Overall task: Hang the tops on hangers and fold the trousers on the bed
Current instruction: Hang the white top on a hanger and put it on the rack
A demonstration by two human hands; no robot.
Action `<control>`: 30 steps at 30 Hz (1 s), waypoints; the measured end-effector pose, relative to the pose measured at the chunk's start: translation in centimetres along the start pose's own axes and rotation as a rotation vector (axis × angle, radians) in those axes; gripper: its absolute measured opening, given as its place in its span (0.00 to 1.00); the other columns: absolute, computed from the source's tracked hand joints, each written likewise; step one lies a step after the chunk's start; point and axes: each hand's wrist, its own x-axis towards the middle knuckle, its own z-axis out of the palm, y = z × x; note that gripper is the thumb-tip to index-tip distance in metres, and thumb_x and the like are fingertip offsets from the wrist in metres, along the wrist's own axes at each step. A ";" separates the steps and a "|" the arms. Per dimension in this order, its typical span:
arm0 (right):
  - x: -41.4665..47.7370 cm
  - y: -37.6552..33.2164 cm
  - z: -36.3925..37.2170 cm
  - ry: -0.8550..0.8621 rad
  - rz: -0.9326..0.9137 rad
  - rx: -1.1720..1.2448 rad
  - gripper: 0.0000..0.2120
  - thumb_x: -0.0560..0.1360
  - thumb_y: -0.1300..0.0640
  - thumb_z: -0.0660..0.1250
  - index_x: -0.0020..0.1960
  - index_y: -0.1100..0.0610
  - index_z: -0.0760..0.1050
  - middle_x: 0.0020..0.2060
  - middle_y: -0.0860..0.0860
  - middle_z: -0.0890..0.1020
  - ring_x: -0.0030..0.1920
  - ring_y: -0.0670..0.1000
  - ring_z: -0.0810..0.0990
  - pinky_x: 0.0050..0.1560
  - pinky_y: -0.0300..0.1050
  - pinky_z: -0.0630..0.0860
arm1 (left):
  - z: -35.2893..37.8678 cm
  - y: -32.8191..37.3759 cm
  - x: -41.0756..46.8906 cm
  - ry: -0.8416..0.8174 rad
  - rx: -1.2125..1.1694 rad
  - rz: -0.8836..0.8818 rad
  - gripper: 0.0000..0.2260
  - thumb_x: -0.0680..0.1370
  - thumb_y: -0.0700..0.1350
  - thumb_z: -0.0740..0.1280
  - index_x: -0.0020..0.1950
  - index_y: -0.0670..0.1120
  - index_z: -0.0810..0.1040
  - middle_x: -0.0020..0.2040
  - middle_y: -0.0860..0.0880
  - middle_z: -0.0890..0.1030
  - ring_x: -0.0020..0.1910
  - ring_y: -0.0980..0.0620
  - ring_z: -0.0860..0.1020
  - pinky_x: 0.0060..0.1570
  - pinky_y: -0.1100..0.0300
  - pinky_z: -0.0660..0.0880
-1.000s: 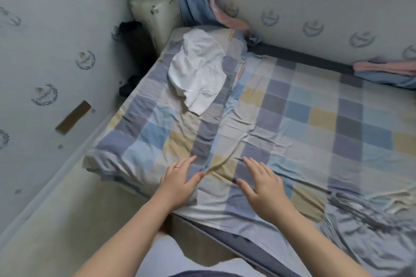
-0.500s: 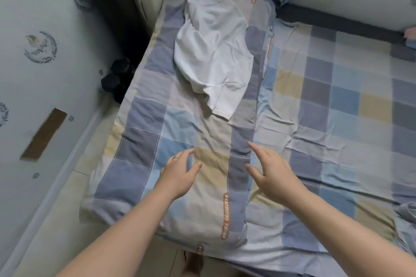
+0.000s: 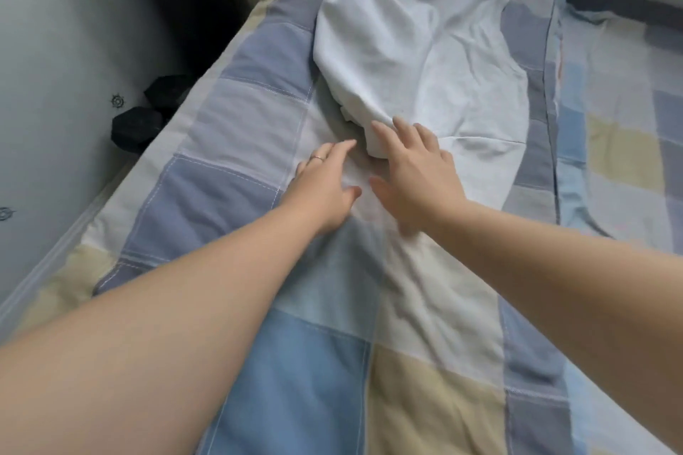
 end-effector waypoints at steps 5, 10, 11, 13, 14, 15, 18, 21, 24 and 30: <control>5.9 1.6 3.6 -0.006 0.057 -0.035 0.32 0.77 0.55 0.65 0.76 0.41 0.55 0.75 0.54 0.59 0.71 0.64 0.65 0.56 0.61 0.73 | 2.1 -1.2 6.0 0.053 -0.092 -0.069 0.40 0.78 0.52 0.69 0.80 0.65 0.46 0.79 0.51 0.62 0.75 0.40 0.64 0.73 0.42 0.62; 7.1 3.6 4.6 0.105 0.042 0.051 0.20 0.77 0.64 0.57 0.64 0.47 0.73 0.49 0.59 0.81 0.46 0.64 0.81 0.38 0.52 0.76 | 3.7 -1.7 7.8 0.072 -0.091 -0.142 0.40 0.78 0.53 0.68 0.78 0.70 0.43 0.78 0.54 0.62 0.73 0.41 0.64 0.73 0.41 0.60; 6.9 3.8 4.4 0.117 0.073 0.148 0.19 0.75 0.65 0.56 0.58 0.49 0.77 0.44 0.57 0.82 0.41 0.62 0.81 0.31 0.52 0.75 | 3.7 -1.5 7.7 0.068 -0.063 -0.149 0.39 0.79 0.53 0.67 0.78 0.70 0.43 0.78 0.55 0.61 0.73 0.41 0.64 0.71 0.42 0.59; 5.9 3.8 3.8 0.156 0.151 0.361 0.19 0.74 0.67 0.55 0.50 0.52 0.82 0.39 0.52 0.82 0.37 0.57 0.81 0.30 0.48 0.75 | 3.8 -0.9 7.0 0.057 -0.022 -0.145 0.39 0.79 0.53 0.67 0.78 0.70 0.42 0.79 0.55 0.61 0.72 0.41 0.63 0.69 0.40 0.59; 5.3 4.0 3.2 0.188 0.167 0.399 0.18 0.75 0.67 0.56 0.50 0.53 0.83 0.40 0.52 0.82 0.39 0.54 0.80 0.35 0.43 0.74 | 3.8 -0.5 6.4 0.051 -0.014 -0.139 0.40 0.79 0.54 0.68 0.78 0.71 0.42 0.78 0.54 0.61 0.73 0.41 0.63 0.69 0.39 0.60; 4.5 4.3 2.4 0.212 0.165 0.397 0.18 0.75 0.66 0.57 0.52 0.53 0.82 0.41 0.52 0.81 0.42 0.53 0.77 0.40 0.41 0.71 | 3.8 -0.1 5.7 0.045 -0.008 -0.129 0.42 0.77 0.55 0.69 0.78 0.71 0.42 0.77 0.53 0.63 0.73 0.41 0.64 0.69 0.39 0.62; 1.6 5.3 -1.7 0.202 0.139 0.521 0.18 0.76 0.66 0.56 0.49 0.49 0.80 0.40 0.49 0.78 0.43 0.50 0.75 0.41 0.40 0.67 | 3.9 1.4 2.8 0.080 -0.129 -0.105 0.43 0.73 0.57 0.72 0.76 0.73 0.46 0.74 0.50 0.65 0.72 0.43 0.67 0.66 0.37 0.67; -2.6 5.4 -7.5 0.170 0.113 0.729 0.18 0.74 0.71 0.55 0.45 0.52 0.77 0.33 0.47 0.76 0.33 0.42 0.72 0.33 0.36 0.67 | 2.7 4.0 -0.1 0.141 -0.200 -0.036 0.39 0.73 0.56 0.73 0.77 0.69 0.54 0.76 0.51 0.62 0.74 0.44 0.63 0.69 0.42 0.67; -7.8 4.6 -14.0 0.064 0.087 0.837 0.19 0.74 0.75 0.53 0.43 0.55 0.76 0.32 0.46 0.75 0.30 0.39 0.71 0.31 0.31 0.66 | 0.3 7.7 -3.3 0.157 -0.096 0.031 0.33 0.75 0.54 0.73 0.76 0.62 0.61 0.77 0.52 0.63 0.74 0.45 0.61 0.69 0.44 0.63; -18.3 3.8 -25.1 0.034 0.274 0.968 0.15 0.77 0.73 0.55 0.49 0.60 0.78 0.40 0.53 0.80 0.40 0.46 0.75 0.40 0.38 0.71 | -4.8 16.5 -12.5 0.128 -0.099 0.139 0.07 0.77 0.39 0.65 0.52 0.49 0.76 0.50 0.47 0.80 0.52 0.39 0.77 0.49 0.49 0.71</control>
